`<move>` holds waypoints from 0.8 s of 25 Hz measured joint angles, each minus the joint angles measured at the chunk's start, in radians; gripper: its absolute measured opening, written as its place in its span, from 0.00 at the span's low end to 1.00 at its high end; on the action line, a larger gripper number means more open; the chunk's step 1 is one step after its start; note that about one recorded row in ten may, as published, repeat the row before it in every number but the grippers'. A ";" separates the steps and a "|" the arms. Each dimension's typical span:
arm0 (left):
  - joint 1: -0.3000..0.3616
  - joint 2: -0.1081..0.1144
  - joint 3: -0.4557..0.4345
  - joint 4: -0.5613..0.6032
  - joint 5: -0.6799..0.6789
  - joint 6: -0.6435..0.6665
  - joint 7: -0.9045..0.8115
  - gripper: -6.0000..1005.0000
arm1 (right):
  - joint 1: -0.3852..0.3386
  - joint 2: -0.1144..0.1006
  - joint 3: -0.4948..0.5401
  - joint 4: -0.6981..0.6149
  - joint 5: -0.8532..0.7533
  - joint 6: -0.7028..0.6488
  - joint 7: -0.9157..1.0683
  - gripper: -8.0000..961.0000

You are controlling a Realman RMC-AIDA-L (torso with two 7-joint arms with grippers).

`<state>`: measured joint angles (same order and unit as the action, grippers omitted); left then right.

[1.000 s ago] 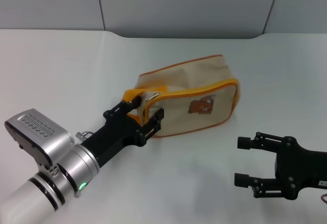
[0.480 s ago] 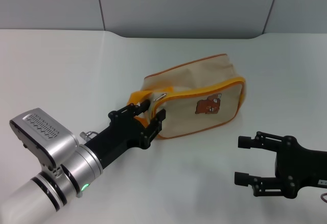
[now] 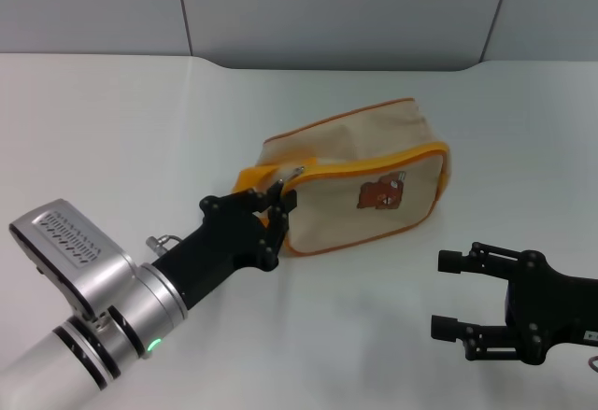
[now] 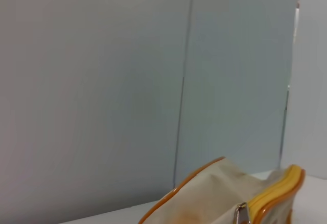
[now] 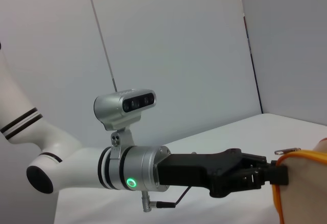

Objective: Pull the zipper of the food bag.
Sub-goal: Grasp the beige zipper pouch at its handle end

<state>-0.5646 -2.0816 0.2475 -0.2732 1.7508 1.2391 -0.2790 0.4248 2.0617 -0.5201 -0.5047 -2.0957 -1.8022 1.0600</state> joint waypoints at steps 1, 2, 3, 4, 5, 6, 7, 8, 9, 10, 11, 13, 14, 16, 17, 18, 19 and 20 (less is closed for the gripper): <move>-0.002 0.000 -0.002 -0.002 0.011 -0.002 0.003 0.20 | 0.000 0.000 0.000 0.000 0.000 0.000 0.000 0.87; -0.004 0.000 -0.005 -0.003 0.024 -0.004 0.004 0.17 | 0.000 0.000 0.000 0.000 0.000 0.000 0.000 0.87; -0.005 0.000 -0.006 -0.003 0.027 -0.004 0.004 0.15 | 0.000 0.000 0.000 0.000 0.001 0.000 0.000 0.87; -0.007 0.000 -0.008 -0.004 0.033 -0.006 0.004 0.13 | 0.000 0.000 0.000 0.000 0.001 0.000 0.000 0.87; -0.008 0.000 -0.008 -0.004 0.034 -0.008 0.004 0.10 | 0.000 0.000 0.000 0.000 0.001 0.000 0.000 0.87; -0.009 0.000 -0.008 -0.004 0.035 -0.009 0.004 0.10 | 0.000 0.000 0.000 0.000 0.001 0.000 0.000 0.87; -0.009 0.000 -0.009 -0.004 0.036 -0.009 0.004 0.10 | 0.000 0.000 0.000 0.000 0.002 -0.001 0.000 0.87; -0.009 0.000 -0.010 -0.004 0.036 -0.006 0.004 0.10 | 0.000 0.000 0.000 0.000 0.002 -0.001 0.000 0.87; -0.006 0.000 -0.012 -0.003 0.036 0.004 0.004 0.10 | 0.000 0.000 0.000 0.000 0.005 -0.002 0.000 0.87; -0.002 0.000 -0.014 -0.001 0.037 0.018 0.004 0.10 | 0.000 0.000 0.001 -0.001 0.009 -0.004 0.000 0.87; 0.003 0.000 -0.016 0.004 0.037 0.034 0.004 0.09 | -0.001 0.000 0.004 -0.003 0.017 -0.006 0.000 0.87; 0.013 0.000 -0.019 0.013 0.038 0.065 0.005 0.09 | -0.006 0.000 0.009 -0.005 0.042 -0.009 0.000 0.87; 0.013 0.000 -0.019 0.013 0.038 0.065 0.005 0.09 | -0.012 0.000 0.011 -0.006 0.064 -0.009 0.000 0.87; 0.020 0.000 -0.021 0.042 0.038 0.112 0.004 0.09 | -0.030 0.000 0.013 -0.006 0.123 -0.005 0.000 0.87; 0.020 0.000 -0.021 0.059 0.038 0.130 0.005 0.09 | -0.037 0.000 0.012 -0.006 0.153 -0.004 0.000 0.87; 0.020 0.001 -0.019 0.074 0.039 0.142 0.004 0.09 | -0.048 0.000 0.012 -0.006 0.193 -0.002 0.000 0.87; 0.018 0.001 -0.018 0.089 0.039 0.153 0.002 0.09 | -0.059 0.001 0.014 -0.006 0.235 -0.001 -0.002 0.87; 0.016 0.002 -0.016 0.111 0.039 0.163 -0.002 0.09 | -0.070 0.001 0.017 -0.005 0.276 0.001 -0.009 0.87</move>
<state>-0.5484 -2.0795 0.2320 -0.1621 1.7895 1.4020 -0.2812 0.3550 2.0623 -0.5027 -0.5096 -1.8196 -1.8010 1.0511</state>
